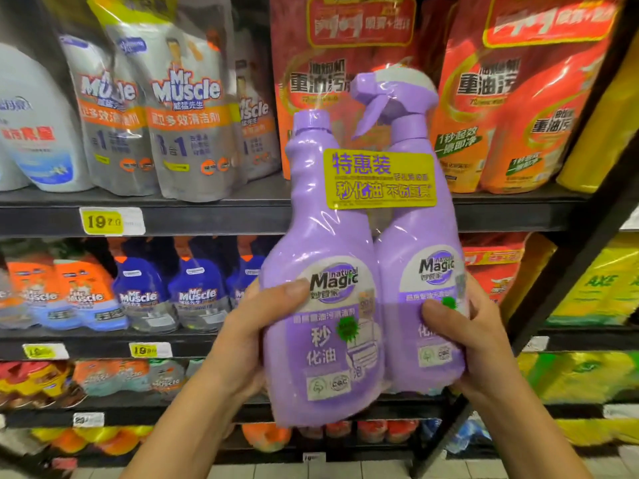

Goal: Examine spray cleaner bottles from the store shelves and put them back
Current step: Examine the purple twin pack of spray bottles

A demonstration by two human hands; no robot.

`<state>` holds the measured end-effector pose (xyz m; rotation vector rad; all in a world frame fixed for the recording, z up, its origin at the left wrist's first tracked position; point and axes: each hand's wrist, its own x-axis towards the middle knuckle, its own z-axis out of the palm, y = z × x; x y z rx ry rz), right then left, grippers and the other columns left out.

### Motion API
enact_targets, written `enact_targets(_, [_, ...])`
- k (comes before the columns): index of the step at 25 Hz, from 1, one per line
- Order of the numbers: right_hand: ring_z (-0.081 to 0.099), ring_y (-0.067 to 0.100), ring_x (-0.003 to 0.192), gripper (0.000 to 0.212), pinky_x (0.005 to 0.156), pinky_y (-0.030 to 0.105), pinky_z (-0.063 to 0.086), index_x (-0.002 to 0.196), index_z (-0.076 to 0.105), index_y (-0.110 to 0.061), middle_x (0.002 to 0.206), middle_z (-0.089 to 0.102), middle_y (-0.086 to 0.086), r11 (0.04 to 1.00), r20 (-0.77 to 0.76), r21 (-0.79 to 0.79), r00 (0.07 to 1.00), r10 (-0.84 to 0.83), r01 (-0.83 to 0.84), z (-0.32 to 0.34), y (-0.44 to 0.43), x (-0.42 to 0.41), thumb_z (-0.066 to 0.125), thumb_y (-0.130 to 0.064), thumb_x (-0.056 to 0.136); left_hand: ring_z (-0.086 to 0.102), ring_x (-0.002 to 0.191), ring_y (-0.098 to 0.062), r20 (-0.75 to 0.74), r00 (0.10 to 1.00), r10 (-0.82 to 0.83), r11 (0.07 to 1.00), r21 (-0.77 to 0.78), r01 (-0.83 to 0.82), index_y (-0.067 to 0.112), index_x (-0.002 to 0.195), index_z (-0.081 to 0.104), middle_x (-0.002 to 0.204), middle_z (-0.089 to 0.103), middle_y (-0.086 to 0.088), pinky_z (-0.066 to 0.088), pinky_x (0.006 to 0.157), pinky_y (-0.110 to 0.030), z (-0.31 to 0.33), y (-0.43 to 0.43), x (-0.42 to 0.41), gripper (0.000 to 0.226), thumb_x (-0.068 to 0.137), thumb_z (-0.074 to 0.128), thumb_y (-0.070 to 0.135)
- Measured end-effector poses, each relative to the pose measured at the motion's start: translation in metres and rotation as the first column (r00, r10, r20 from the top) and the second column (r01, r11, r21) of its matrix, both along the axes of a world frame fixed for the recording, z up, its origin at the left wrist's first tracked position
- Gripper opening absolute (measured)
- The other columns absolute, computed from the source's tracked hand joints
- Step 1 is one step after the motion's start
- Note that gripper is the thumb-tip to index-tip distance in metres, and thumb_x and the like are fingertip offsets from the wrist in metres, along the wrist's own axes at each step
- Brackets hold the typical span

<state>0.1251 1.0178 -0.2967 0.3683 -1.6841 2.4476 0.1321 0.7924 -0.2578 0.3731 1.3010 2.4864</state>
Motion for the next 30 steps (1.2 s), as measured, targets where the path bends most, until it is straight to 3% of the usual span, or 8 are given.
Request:
enact_targets(3, [0.071,0.018,0.071,0.053,0.057,0.029,0.056,0.099,0.071,-0.023,0.087,0.075,0.005,0.983,-0.083,0.016,0.98,-0.181,0.183,0.02,0.008,0.005,0.083,-0.019,0.048,0.072,0.086,-0.022,-0.233,0.923,0.305,0.913,-0.204,-0.353,0.017,0.113,0.06,0.1,0.074,-0.009,0.058,0.064,-0.031,0.004,0.017,0.0,0.08,0.039,0.088,0.029])
enact_targets(7, [0.072,0.02,0.073,0.058,0.057,0.03,0.056,0.101,0.071,-0.022,0.089,0.076,0.008,0.961,-0.128,-0.001,0.953,-0.275,0.278,0.048,0.016,0.008,0.084,-0.019,0.045,0.071,0.088,-0.014,-0.417,0.784,0.459,0.76,-0.274,-0.59,0.021,0.112,0.058,0.099,0.074,0.002,0.057,0.072,-0.032,0.021,0.043,-0.007,0.08,0.038,0.082,0.039])
enact_targets(10, [0.073,0.023,0.073,0.067,0.056,0.033,0.057,0.1,0.07,-0.023,0.089,0.075,0.01,0.946,-0.172,-0.001,0.932,-0.32,0.325,0.078,0.026,0.009,0.092,-0.026,0.037,0.072,0.08,-0.011,-0.492,0.759,0.427,0.789,-0.207,-0.578,0.025,0.105,0.062,0.092,0.075,0.006,0.056,0.063,-0.02,0.046,0.053,-0.02,0.07,0.039,0.081,0.041])
enact_targets(13, [0.073,0.026,0.074,0.079,0.057,0.035,0.057,0.101,0.07,-0.022,0.092,0.075,0.013,0.943,-0.218,-0.045,0.918,-0.331,0.329,0.11,0.036,0.009,0.097,-0.038,0.028,0.073,0.077,-0.015,-0.56,0.748,0.358,0.852,-0.132,-0.507,0.023,0.106,0.064,0.09,0.076,0.001,0.055,0.058,-0.02,0.078,0.062,-0.03,0.069,0.041,0.082,0.037])
enact_targets(17, [0.073,0.027,0.076,0.084,0.059,0.034,0.057,0.104,0.07,-0.018,0.095,0.074,0.015,0.939,-0.306,-0.051,0.89,-0.338,0.339,0.155,0.05,0.001,0.097,-0.04,0.027,0.074,0.078,-0.016,-0.651,0.688,0.321,0.871,-0.084,-0.485,0.024,0.106,0.064,0.091,0.076,0.0,0.056,0.058,-0.022,0.128,0.075,-0.046,0.072,0.039,0.082,0.039])
enact_targets(21, [0.073,0.03,0.077,0.076,0.058,0.034,0.057,0.101,0.069,-0.015,0.096,0.074,0.017,0.942,-0.404,-0.042,0.856,-0.321,0.333,0.205,0.064,-0.012,0.096,-0.036,0.033,0.073,0.085,-0.023,-0.735,0.62,0.273,0.887,-0.057,-0.458,0.023,0.107,0.064,0.095,0.076,-0.002,0.059,0.069,-0.039,0.182,0.088,-0.066,0.07,0.043,0.083,0.044])
enact_targets(27, [0.073,0.022,0.072,0.041,0.056,0.028,0.056,0.097,0.068,-0.011,0.091,0.075,0.012,0.937,-0.481,-0.047,0.815,-0.324,0.345,0.276,0.087,-0.043,0.082,-0.017,0.058,0.074,0.078,-0.018,-0.807,0.548,0.218,0.902,-0.049,-0.429,0.021,0.091,0.074,0.087,0.077,-0.003,0.057,0.063,-0.027,0.258,0.112,-0.097,0.046,0.052,0.09,0.041])
enact_targets(30, [0.073,0.022,0.073,0.056,0.058,0.028,0.056,0.102,0.068,-0.009,0.092,0.076,0.011,0.926,-0.469,-0.021,0.814,-0.343,0.378,0.308,0.098,-0.062,0.088,-0.022,0.051,0.074,0.078,-0.02,-0.778,0.587,0.224,0.899,-0.068,-0.432,0.015,0.093,0.073,0.087,0.077,-0.005,0.059,0.065,-0.03,0.289,0.127,-0.119,0.054,0.049,0.081,0.045])
